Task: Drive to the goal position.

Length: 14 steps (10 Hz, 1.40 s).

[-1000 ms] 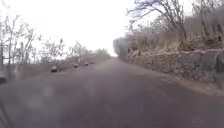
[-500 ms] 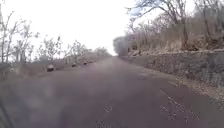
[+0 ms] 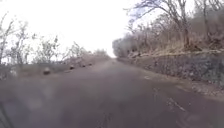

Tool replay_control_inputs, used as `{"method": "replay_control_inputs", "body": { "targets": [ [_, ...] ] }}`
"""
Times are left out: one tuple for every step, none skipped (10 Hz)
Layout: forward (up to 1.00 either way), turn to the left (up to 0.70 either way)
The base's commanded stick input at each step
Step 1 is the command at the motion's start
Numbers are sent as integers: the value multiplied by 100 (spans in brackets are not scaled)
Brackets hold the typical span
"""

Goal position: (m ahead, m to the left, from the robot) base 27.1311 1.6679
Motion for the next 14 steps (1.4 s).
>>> {"method": "replay_control_inputs", "body": {
  "targets": [
    [70, 7],
    [70, 7],
    [70, 6],
    [70, 0],
    [70, 0],
    [70, 0],
    [70, 0],
    [70, 0],
    [70, 0],
    [70, 0],
    [70, 0],
    [70, 2],
    [70, 1],
    [70, 2]
  ]
}}
